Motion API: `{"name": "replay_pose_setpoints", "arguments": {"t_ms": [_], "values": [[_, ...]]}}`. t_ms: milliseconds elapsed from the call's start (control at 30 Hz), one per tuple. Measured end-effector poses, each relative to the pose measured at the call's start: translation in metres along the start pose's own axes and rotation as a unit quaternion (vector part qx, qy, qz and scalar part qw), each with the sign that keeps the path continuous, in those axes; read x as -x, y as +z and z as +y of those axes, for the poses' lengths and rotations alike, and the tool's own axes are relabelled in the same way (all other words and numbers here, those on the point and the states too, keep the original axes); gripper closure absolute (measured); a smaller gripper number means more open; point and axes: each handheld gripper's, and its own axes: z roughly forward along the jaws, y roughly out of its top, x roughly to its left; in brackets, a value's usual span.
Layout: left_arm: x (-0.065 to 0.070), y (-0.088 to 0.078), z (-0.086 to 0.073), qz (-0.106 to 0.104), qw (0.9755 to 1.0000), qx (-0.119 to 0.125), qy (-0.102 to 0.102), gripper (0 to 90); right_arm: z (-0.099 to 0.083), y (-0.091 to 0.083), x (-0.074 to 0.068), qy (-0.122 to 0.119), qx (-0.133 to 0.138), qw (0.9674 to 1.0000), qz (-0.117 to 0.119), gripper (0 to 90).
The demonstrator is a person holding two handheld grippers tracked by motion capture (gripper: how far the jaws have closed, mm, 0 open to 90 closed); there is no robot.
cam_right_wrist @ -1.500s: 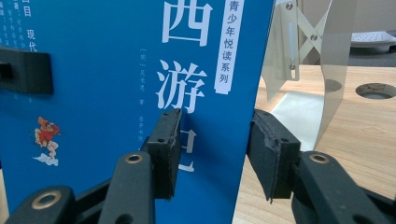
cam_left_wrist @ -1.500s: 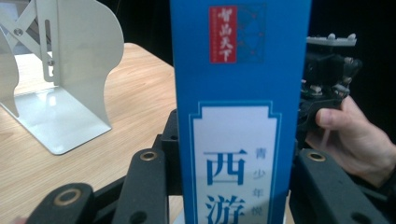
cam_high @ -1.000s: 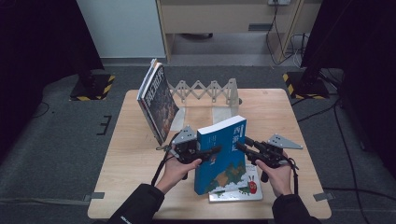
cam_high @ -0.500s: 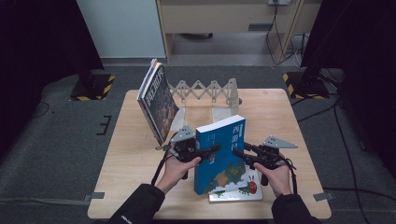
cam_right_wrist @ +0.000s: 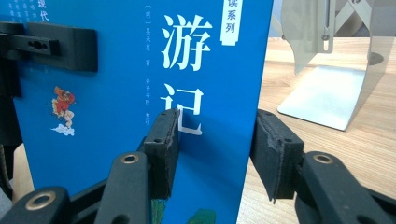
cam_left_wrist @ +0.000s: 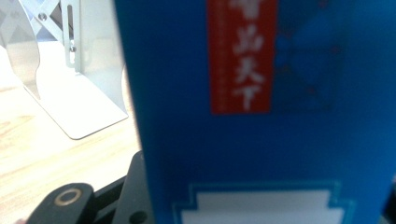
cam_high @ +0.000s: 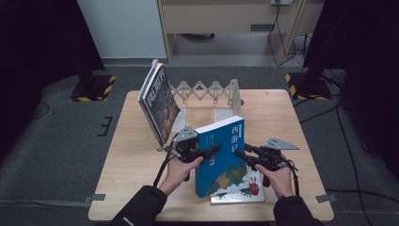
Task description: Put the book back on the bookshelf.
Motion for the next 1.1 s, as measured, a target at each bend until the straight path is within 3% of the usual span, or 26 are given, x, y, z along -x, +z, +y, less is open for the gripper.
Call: {"name": "replay_pose_setpoints", "arguments": {"t_ms": [100, 167, 300, 633, 833, 967, 1100], "values": [[-0.002, -0.003, 0.004, -0.003, 0.9997, -0.013, -0.019, 60.3, 0.000, 0.000, 0.000, 0.005, 0.001, 1.0000, 0.007, 49.0], [-0.003, -0.006, 0.005, -0.006, 0.9994, -0.020, -0.029, 60.4, -0.001, 0.001, 0.002, 0.003, -0.007, 1.0000, 0.003, 41.2], [-0.005, -0.012, 0.009, -0.006, 0.9986, -0.029, -0.043, 60.5, -0.005, -0.004, 0.009, 0.011, -0.015, 0.9998, -0.010, 36.8], [0.002, -0.031, 0.031, -0.015, 0.9993, -0.032, -0.012, 60.5, -0.011, -0.019, 0.029, 0.021, -0.031, 0.9967, -0.071, 32.9], [0.004, -0.046, 0.042, -0.002, 0.9995, -0.029, 0.009, 60.3, -0.013, -0.025, 0.036, 0.014, -0.053, 0.9922, -0.112, 32.9], [0.000, -0.055, 0.046, 0.008, 0.9997, -0.025, 0.003, 60.3, -0.015, -0.030, 0.042, 0.004, -0.082, 0.9848, -0.153, 32.8], [-0.008, -0.064, 0.052, 0.024, 0.9996, -0.012, -0.003, 60.3, -0.021, -0.032, 0.049, -0.014, -0.138, 0.9696, -0.202, 32.3]]}}
